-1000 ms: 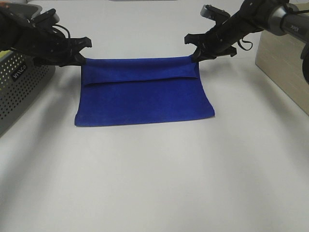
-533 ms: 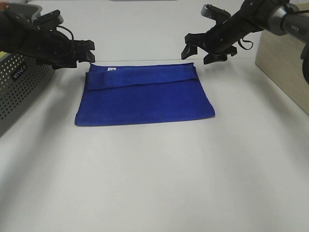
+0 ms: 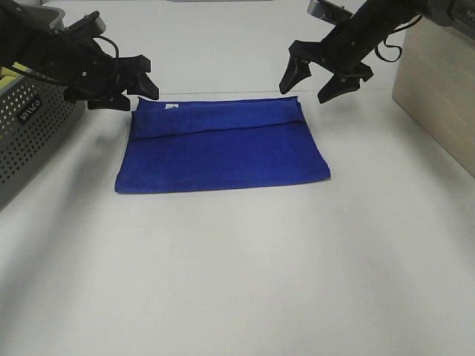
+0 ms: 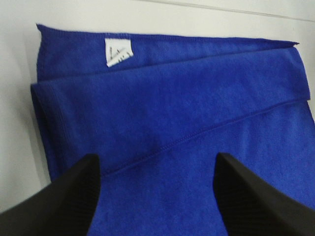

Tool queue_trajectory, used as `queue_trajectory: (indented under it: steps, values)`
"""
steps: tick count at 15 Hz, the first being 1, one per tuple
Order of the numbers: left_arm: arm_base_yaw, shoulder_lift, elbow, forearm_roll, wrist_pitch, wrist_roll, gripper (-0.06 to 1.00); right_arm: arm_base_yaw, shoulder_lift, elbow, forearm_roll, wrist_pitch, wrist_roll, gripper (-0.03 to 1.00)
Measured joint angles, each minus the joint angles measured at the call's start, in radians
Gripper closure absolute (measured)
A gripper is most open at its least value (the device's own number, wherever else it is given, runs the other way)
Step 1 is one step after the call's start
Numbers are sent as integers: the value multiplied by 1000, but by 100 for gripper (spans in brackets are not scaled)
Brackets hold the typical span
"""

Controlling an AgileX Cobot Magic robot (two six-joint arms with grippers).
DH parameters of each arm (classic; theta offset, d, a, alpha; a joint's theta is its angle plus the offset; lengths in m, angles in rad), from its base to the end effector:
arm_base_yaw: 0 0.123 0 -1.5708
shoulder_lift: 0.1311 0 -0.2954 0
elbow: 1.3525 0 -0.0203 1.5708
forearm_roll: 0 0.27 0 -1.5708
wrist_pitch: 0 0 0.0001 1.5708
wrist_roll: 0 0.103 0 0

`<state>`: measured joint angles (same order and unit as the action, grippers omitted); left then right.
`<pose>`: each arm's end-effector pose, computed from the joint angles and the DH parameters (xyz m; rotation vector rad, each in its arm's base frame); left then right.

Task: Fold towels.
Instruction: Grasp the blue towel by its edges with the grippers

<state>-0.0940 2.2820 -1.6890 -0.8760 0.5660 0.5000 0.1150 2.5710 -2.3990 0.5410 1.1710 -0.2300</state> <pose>0.5190 -0.0916 0.1335 -0.0568 2.4765 -0.6896 0.5617 0.1141 0.1616 -0.2853 2.7015 0.7128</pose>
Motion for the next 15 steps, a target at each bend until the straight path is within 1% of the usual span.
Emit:
queue_trajectory:
  steps: [1,2,3,5,7,9,10,12,13,14,15]
  values:
    - [0,-1,0,22,26,-34,31,0,0,0,-1,29,0,14]
    - [0,-10,9,49,44,-64,31,0,0,0,0,35,1,15]
    - [0,-47,65,77,36,-87,31,0,-11,10,0,36,8,15]
    - [0,-124,196,84,-25,-90,31,0,-60,68,-2,37,18,17]
    - [0,-190,331,84,-63,-90,31,0,-133,177,0,37,19,17]
    - [0,-223,415,81,-72,-90,31,0,-201,317,6,37,-2,17]
    - [0,-228,438,80,-72,-90,31,0,-232,405,6,22,-15,17]
    - [0,-229,476,80,-74,-118,31,0,-289,592,9,-100,-36,17]
    - [0,-229,490,80,-77,-135,31,0,-300,649,9,-152,-56,17]
    - [0,-229,495,80,-87,-140,31,0,-301,686,12,-180,-80,17]
    - [0,-228,495,79,-101,-142,31,0,-300,708,18,-185,-97,17]
